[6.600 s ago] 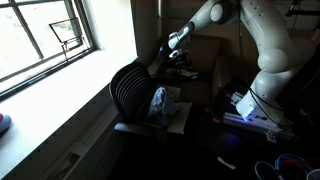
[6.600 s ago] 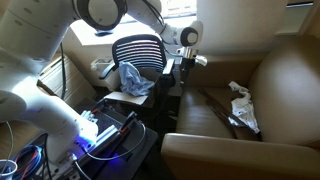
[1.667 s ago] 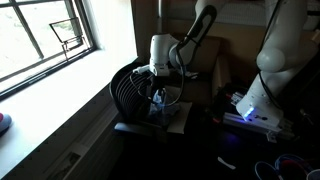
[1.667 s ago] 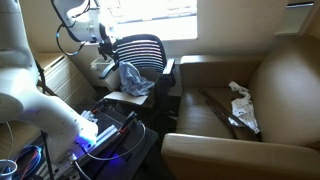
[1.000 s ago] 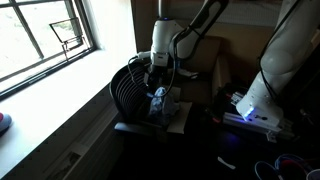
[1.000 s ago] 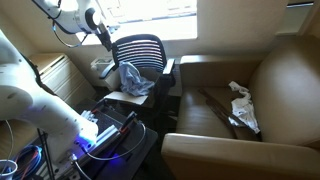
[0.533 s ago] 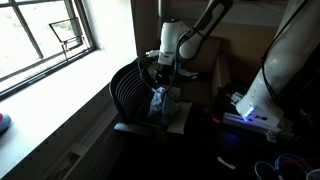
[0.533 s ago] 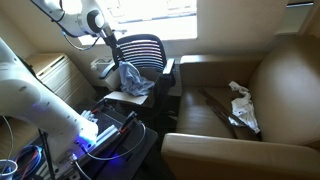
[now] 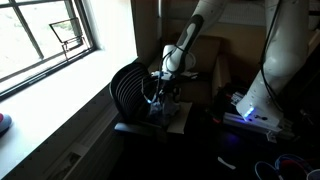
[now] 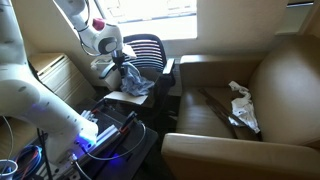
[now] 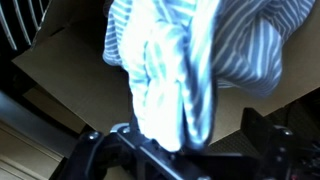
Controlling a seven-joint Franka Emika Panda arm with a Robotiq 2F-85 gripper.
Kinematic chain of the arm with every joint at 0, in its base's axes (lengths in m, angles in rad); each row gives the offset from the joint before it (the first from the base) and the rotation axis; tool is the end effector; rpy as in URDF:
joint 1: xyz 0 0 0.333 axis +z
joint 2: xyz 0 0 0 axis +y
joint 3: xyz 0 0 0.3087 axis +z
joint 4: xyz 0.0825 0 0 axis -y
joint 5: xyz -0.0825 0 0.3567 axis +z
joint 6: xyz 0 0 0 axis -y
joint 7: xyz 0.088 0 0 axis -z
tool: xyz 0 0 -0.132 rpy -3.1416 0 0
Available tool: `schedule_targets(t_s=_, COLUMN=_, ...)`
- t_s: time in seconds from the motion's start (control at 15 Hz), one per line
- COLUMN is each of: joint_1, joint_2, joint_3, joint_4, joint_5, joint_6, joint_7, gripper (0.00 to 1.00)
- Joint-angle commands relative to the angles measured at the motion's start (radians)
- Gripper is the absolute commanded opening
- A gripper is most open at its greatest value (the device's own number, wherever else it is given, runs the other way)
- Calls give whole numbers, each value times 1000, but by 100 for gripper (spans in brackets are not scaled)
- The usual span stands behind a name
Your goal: Put the clothes on the couch on the chair
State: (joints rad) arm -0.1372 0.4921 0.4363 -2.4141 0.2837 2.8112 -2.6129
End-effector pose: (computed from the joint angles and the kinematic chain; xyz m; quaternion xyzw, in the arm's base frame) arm 0.4417 0.1472 0.1188 -0.2651 -0.9529 -0.1151 0.0914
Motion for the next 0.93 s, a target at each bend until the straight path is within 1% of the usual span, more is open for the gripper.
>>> schedule_targets(t_s=0.0, joint_1=-26, joint_2=5, joint_3=41, joint_4=0, joint_5=-40, joint_6=39, joint_7=9, gripper=100)
schedule_targets(t_s=0.07, joint_1=-44, joint_2=11, joint_3=66, joint_4=-2, joint_5=-75, joint_6=63, joint_7=11, gripper=75)
schedule_targets(t_s=0.13, joint_1=-38, joint_2=9, joint_3=69, joint_4=-2, joint_5=-106, joint_6=85, joint_7=11, gripper=74)
schedule_targets(t_s=0.2, joint_1=-29, joint_2=7, joint_3=66, joint_4=-3, joint_5=-134, joint_6=103, joint_7=13, gripper=68)
schedule_targets(t_s=0.33, joint_1=-13, joint_2=2, joint_3=57, joint_4=-3, joint_5=-182, joint_6=117, joint_7=9, gripper=54)
schedule_targets(t_s=0.47, joint_1=10, joint_2=-9, joint_3=29, joint_4=-5, joint_5=-231, joint_6=122, joint_7=20, gripper=38)
schedule_targets(t_s=0.53, joint_1=24, joint_2=-19, joint_3=12, joint_4=-6, joint_5=-260, joint_6=114, joint_7=27, gripper=32)
schedule_targets(t_s=0.6, joint_1=39, joint_2=-31, joint_3=-9, joint_4=-8, joint_5=-287, joint_6=106, joint_7=36, gripper=23)
schedule_targets(t_s=0.67, joint_1=55, joint_2=-45, joint_3=-31, joint_4=-10, joint_5=-318, joint_6=102, joint_7=42, gripper=18)
schedule_targets(t_s=0.73, joint_1=78, joint_2=-62, joint_3=-61, joint_4=-13, joint_5=-353, joint_6=99, joint_7=53, gripper=9)
schedule_targets(t_s=0.8, joint_1=91, joint_2=-73, joint_3=-80, joint_4=-13, joint_5=-381, joint_6=96, joint_7=60, gripper=3)
schedule_targets(t_s=0.87, joint_1=117, joint_2=-88, joint_3=-111, joint_4=-14, joint_5=-415, joint_6=94, joint_7=75, gripper=1)
